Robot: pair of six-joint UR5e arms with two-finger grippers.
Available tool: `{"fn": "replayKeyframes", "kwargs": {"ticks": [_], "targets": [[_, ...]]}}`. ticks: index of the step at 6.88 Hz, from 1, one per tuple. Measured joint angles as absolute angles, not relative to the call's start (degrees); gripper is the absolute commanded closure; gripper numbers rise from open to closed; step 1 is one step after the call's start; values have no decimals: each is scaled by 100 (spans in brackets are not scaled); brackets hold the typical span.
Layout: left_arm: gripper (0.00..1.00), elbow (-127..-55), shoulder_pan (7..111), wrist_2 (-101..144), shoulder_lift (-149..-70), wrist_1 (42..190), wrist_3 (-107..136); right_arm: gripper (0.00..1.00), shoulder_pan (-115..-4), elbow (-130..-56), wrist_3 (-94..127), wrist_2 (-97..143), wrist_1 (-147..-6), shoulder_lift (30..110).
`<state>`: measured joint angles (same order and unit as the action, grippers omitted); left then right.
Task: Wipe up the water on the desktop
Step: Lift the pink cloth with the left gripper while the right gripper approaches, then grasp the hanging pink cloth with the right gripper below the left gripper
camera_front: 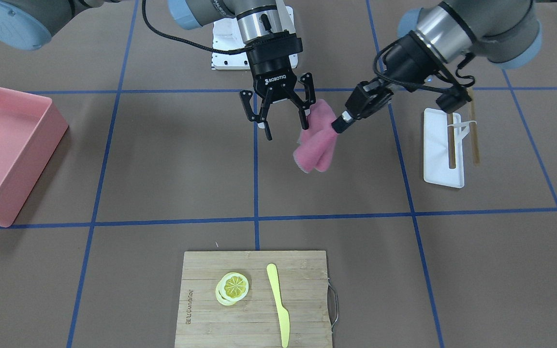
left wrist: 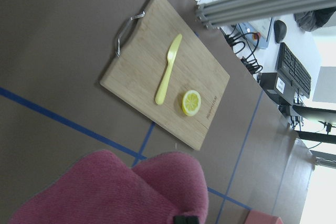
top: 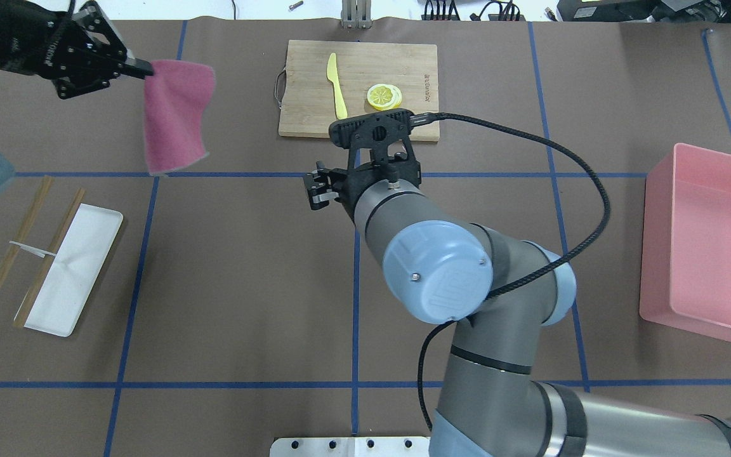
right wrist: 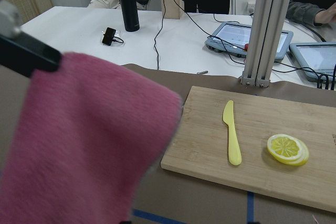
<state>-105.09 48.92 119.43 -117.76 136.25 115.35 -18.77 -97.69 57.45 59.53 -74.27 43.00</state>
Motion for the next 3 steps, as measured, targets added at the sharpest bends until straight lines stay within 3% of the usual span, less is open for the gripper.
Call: {"fn": "replayKeyframes", "kwargs": {"ticks": [3], "targets": [[100,-10636,4568,11634,-12075,13188,11669,4,-1784,-9774,5694,5916,-7421,4288]]}}
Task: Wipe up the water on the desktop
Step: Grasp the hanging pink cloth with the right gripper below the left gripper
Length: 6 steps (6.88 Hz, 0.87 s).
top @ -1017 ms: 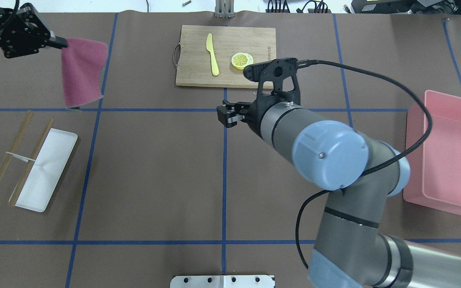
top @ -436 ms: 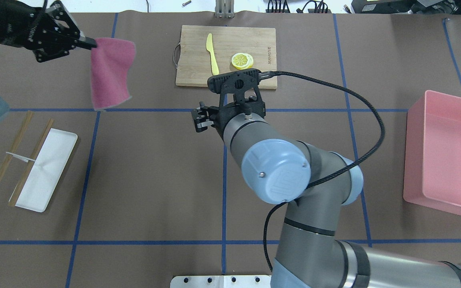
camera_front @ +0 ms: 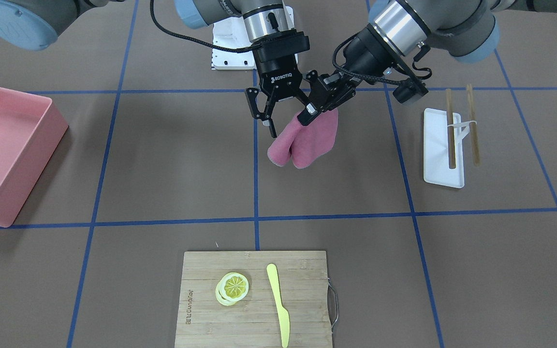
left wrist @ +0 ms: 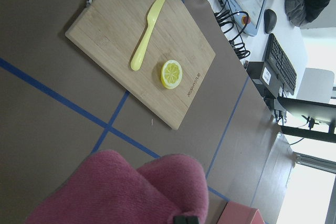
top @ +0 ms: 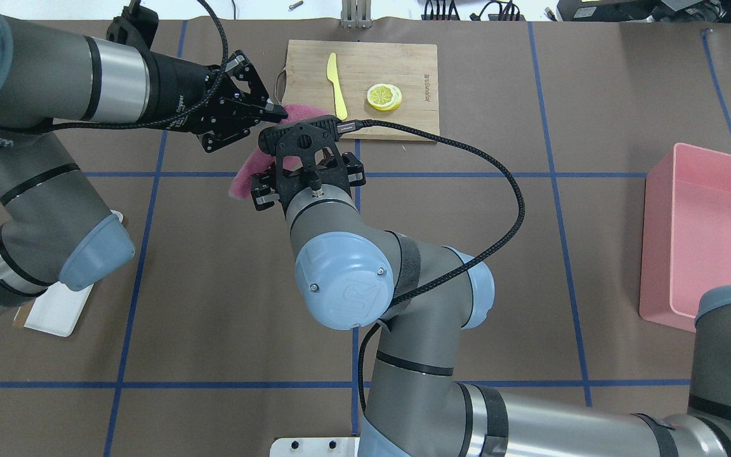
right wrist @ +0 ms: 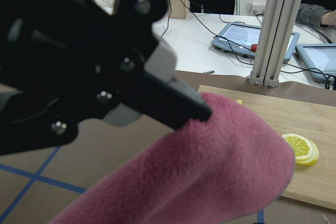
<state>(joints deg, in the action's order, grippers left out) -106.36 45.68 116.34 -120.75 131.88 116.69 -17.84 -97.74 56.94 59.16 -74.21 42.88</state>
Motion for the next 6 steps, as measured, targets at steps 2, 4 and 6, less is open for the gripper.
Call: {"fn": "replayKeyframes", "kwargs": {"ticks": [2,4,6], "targets": [[100,-10661,4549,11598,-12113,13106,11679,2,-1563,-9971,5733,5868,-7414,4336],[100,-10590,4531,11424,-12193,13021,11686,4,-1229,-10414,5746,5766,-7427,4472],[100,-10645,4492,11262,-12242,12943,11933,21,-1072,-10643,5748,5745,-7442,4644]]}}
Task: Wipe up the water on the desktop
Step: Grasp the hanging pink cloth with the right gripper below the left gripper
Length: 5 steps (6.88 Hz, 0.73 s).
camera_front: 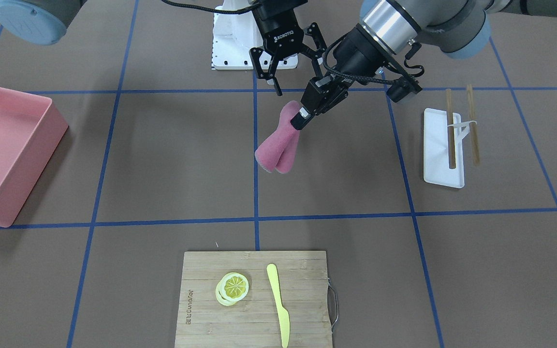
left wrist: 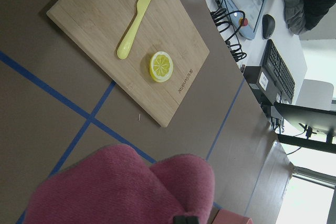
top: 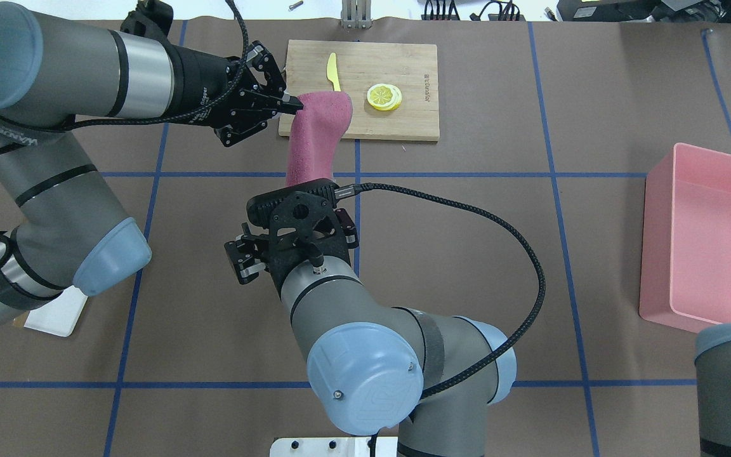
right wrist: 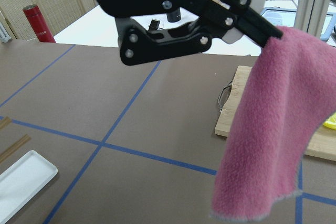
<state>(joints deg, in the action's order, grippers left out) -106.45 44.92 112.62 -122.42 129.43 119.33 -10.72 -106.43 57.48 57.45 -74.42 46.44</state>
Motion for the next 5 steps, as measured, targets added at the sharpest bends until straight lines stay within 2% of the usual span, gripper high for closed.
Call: {"fn": "replayKeyframes", "kwargs": {"ticks": [1,2,3,4,5], "targets": [[100,-10772,4487,11254,-12230,12875,12067,27,-1081,-10660,5748,5744,-7444,4714],[100,-10923,4481,11266,-12204,12739,12122,28,-1137,-10657,5750,5743,-7444,4771],[100,-11032,4469,11282,-12168,12627,12139,39,-1219,-10647,5754,5746,-7440,4806],[100,-11080,4452,11295,-12123,12582,12144,67,-1290,-10640,5756,5747,-7430,4816],[100,-11105,4424,11298,-12103,12566,12146,91,-1339,-10637,5757,5750,-7420,4816]]}}
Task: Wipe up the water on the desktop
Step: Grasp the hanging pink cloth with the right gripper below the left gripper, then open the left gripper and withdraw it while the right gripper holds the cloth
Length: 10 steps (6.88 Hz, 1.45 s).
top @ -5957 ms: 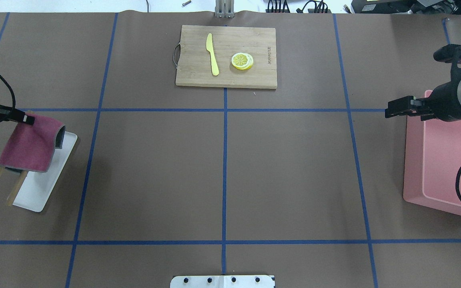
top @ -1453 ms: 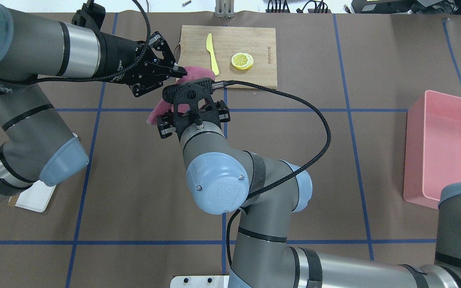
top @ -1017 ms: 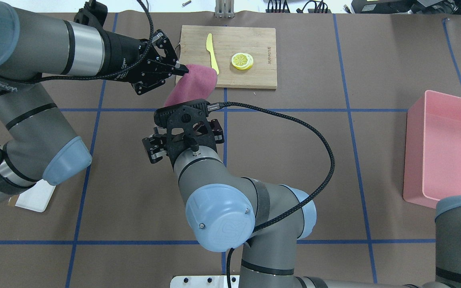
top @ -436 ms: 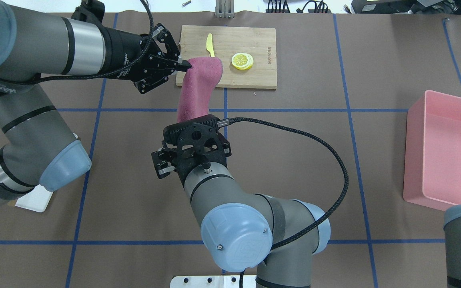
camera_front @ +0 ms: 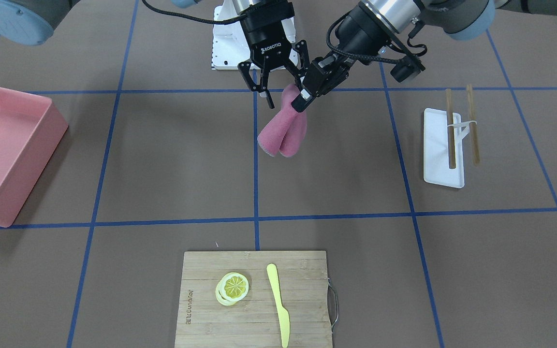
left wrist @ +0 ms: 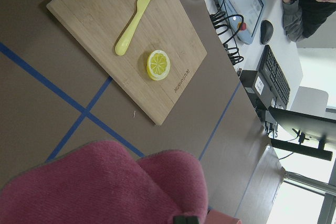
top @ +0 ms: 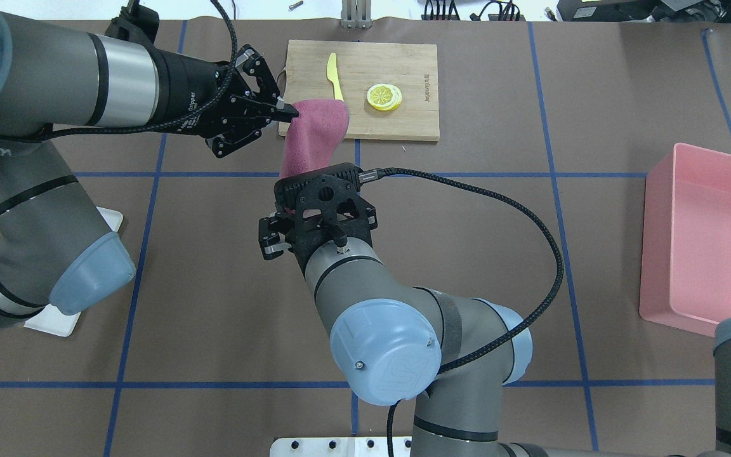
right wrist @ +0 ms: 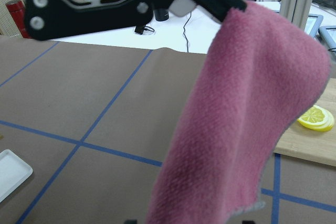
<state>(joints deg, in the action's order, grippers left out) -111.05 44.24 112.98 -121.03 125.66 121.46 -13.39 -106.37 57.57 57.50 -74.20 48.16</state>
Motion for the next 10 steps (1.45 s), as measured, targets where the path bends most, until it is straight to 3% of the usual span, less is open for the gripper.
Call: {"fn": "replayKeyframes", "kwargs": {"ticks": [1,3,4,5,8,10], "targets": [[100,-11116,4386,11294,-12094,12562,12146,100,-1360,-10635,5757,5754,-7411,4820],[100,-11124,4351,11288,-12083,12560,12144,100,-1373,-10640,5757,5757,-7406,4856],[66,-11124,4359,11294,-12074,12559,12125,100,-1382,-10660,5757,5759,-7413,4941],[2,-11122,4390,11306,-12045,12562,12058,100,-1400,-10717,5757,5771,-7422,5048],[1,-11123,4962,11746,-11489,12536,10660,100,-1565,-11069,5714,5959,-7460,5387],[2,-10951,6311,13113,-10951,12364,8988,100,-1932,-11307,5662,6487,-7478,5745]]}}
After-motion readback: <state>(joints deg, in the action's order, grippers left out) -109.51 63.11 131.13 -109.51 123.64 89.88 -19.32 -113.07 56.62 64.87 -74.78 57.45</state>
